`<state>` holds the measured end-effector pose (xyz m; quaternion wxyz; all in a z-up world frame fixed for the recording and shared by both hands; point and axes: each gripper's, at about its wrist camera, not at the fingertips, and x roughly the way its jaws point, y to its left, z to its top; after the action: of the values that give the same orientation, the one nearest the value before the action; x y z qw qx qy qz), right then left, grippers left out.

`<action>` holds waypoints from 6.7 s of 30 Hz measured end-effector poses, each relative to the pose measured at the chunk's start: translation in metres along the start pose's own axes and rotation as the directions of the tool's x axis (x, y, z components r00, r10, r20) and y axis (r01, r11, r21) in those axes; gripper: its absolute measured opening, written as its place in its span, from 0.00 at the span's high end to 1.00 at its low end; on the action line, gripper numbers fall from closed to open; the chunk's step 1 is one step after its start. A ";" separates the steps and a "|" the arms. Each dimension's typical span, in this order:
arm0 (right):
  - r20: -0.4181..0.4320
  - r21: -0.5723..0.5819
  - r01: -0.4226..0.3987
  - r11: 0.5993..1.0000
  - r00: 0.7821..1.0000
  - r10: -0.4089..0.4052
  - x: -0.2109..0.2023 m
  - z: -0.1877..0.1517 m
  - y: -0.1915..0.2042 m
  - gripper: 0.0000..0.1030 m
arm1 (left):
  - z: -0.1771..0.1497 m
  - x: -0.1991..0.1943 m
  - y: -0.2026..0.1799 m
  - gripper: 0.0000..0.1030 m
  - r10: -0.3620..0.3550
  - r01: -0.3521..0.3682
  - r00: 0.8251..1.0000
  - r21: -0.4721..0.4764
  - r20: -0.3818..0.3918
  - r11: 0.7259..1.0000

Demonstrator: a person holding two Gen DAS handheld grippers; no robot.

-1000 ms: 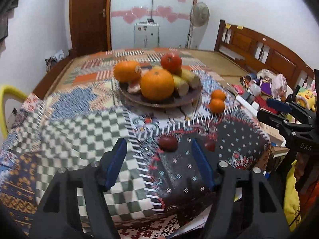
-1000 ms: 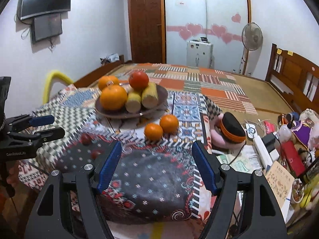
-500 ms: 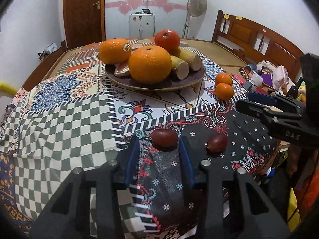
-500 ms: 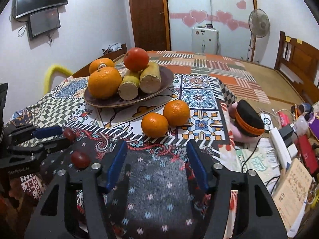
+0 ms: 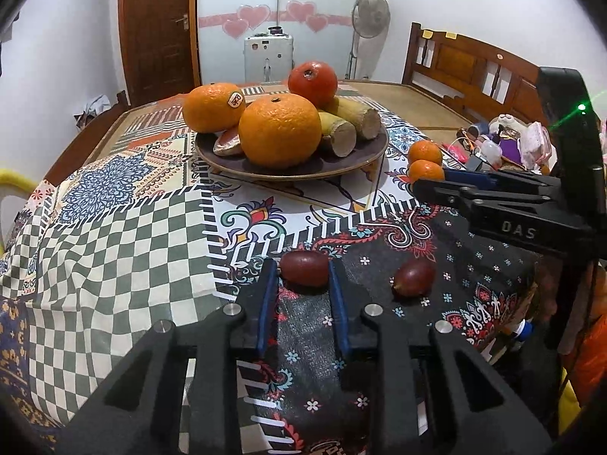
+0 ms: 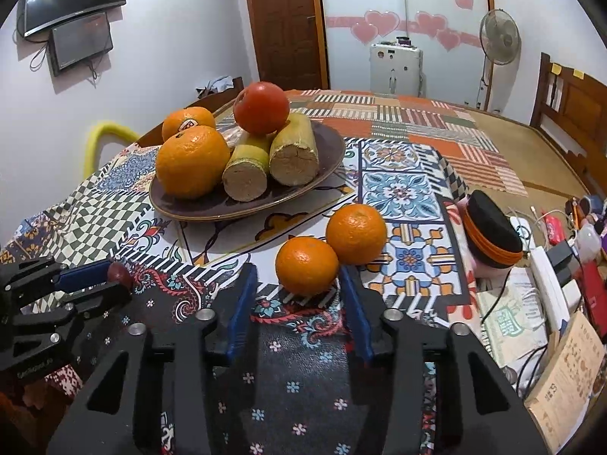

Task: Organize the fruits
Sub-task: 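Move the left tool to a dark red date while the right tool approaches a mandarin, then grasp the date with the left tool while the right tool grasps the mandarin, then place the date on the plate with the left tool while the right tool places the mandarin, then grasp a second date with the left tool while the right tool grasps another mandarin, then place the date on the plate with the left tool while the right tool places the mandarin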

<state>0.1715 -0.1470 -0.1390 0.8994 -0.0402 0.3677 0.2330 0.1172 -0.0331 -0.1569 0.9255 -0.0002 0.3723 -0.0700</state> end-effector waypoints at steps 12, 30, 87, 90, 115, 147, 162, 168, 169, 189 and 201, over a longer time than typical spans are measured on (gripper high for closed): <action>0.016 0.017 -0.034 0.999 0.999 0.034 -0.012 0.000 0.000 0.69 | 0.004 -0.012 0.009 0.74 0.021 -0.020 0.999 -0.023 0.029 1.000; 0.129 -0.029 -0.017 0.999 0.991 0.021 -0.033 0.036 0.000 0.69 | 0.054 -0.030 0.041 0.74 0.080 -0.073 0.988 -0.057 0.130 0.996; 0.086 -0.179 -0.016 0.984 0.996 0.032 0.029 0.072 0.035 0.61 | 0.091 0.059 0.084 0.67 0.000 0.003 1.000 -0.108 0.022 0.994; 0.091 -0.182 -0.018 0.983 0.995 0.035 0.027 0.072 0.035 0.61 | 0.090 0.056 0.084 0.67 0.013 -0.010 0.999 -0.101 0.032 0.995; 0.191 -0.106 0.007 0.994 0.981 0.014 -0.079 0.040 0.019 0.53 | 0.059 -0.044 0.022 0.51 0.033 -0.025 0.994 -0.074 0.108 0.997; 0.069 -0.018 0.008 1.000 0.998 -0.006 -0.066 -0.020 -0.013 0.53 | 0.002 -0.001 -0.049 0.76 -0.079 0.077 0.996 -0.048 -0.036 0.996; 0.044 -0.018 0.015 1.000 0.999 -0.014 -0.030 0.006 -0.025 0.53 | 0.024 -0.009 0.004 0.76 -0.012 0.014 1.000 -0.086 0.020 0.996; 0.014 -0.038 0.012 0.999 1.000 -0.011 -0.010 0.018 -0.025 0.53 | 0.030 -0.005 0.024 0.76 0.005 -0.002 1.000 -0.110 0.026 0.994; 0.004 -0.044 0.012 0.999 1.000 -0.012 -0.006 0.019 -0.024 0.53 | 0.031 -0.004 0.027 0.76 0.005 -0.002 1.000 -0.112 0.025 0.994; -0.014 -0.047 0.001 0.999 1.000 -0.001 0.000 0.026 -0.017 0.66 | 0.045 0.001 0.033 0.76 -0.018 0.024 0.998 -0.104 0.053 0.994; 0.061 -0.094 -0.055 0.994 0.996 0.061 -0.005 0.047 0.011 0.66 | 0.085 -0.010 0.030 0.76 -0.017 0.024 0.993 -0.065 0.114 0.998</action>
<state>0.1939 -0.1274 -0.1001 0.9006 -0.0636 0.3289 0.2768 0.1725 -0.0067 -0.0898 0.9438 -0.0386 0.3213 -0.0670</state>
